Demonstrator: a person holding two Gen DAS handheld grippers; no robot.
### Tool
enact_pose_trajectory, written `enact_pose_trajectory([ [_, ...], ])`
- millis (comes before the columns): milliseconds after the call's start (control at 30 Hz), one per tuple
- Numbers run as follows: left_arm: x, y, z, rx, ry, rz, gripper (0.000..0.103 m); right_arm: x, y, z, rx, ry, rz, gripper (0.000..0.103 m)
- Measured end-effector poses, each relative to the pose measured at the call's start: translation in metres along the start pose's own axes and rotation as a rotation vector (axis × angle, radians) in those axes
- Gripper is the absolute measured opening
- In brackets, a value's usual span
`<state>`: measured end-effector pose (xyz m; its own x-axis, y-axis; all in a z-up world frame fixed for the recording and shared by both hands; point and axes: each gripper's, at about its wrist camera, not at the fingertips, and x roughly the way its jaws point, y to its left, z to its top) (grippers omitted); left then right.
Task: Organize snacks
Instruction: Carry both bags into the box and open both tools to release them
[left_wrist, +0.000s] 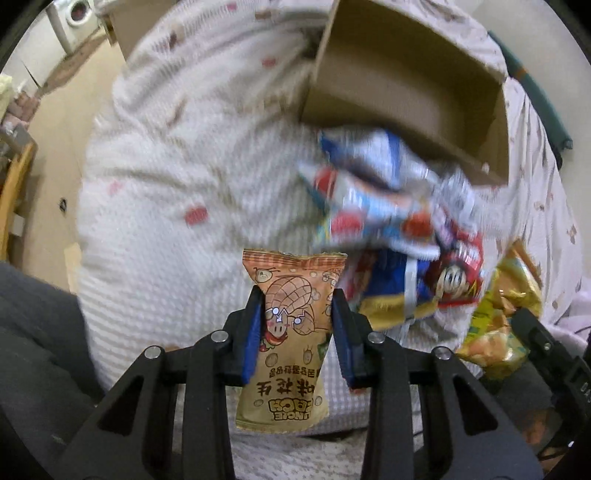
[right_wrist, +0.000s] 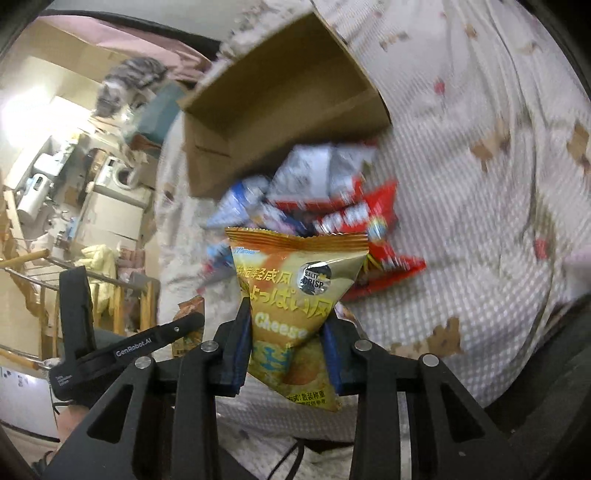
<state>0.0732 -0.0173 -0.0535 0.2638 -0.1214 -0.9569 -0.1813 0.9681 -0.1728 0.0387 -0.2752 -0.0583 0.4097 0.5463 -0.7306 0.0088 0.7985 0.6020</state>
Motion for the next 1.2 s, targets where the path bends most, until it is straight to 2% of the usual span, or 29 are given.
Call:
enact_pose_trajectory([
  [167,-0.029,-0.002,0.034,0.018,-0.073,-0.024,0.03,-0.021,0.018,0.034,-0.057,-0.059,-0.01,0.035],
  [267,-0.033,-0.003,0.055,0.043,-0.108,-0.026,0.03,-0.024,0.026,0.052,-0.072,-0.089,-0.011,0.035],
  [567,-0.041,-0.028,0.102,0.135,-0.205,-0.02,0.03,-0.013,0.024,0.089,-0.091,-0.13,-0.002,0.035],
  [733,-0.036,-0.043,0.129,0.185,-0.249,-0.037,0.03,-0.009,0.019,0.117,-0.09,-0.172,0.041,0.035],
  [967,-0.021,-0.061,0.15,0.25,-0.314,-0.036,0.03,0.01,0.003,0.161,-0.073,-0.196,0.037,0.035],
  [1133,-0.003,-0.059,0.159,0.246,-0.304,-0.08,0.03,0.032,0.002,0.175,-0.109,-0.173,0.014,0.035],
  [1200,0.005,-0.058,0.161,0.244,-0.296,-0.071,0.03,0.043,0.001,0.177,-0.116,-0.153,0.008,0.035],
])
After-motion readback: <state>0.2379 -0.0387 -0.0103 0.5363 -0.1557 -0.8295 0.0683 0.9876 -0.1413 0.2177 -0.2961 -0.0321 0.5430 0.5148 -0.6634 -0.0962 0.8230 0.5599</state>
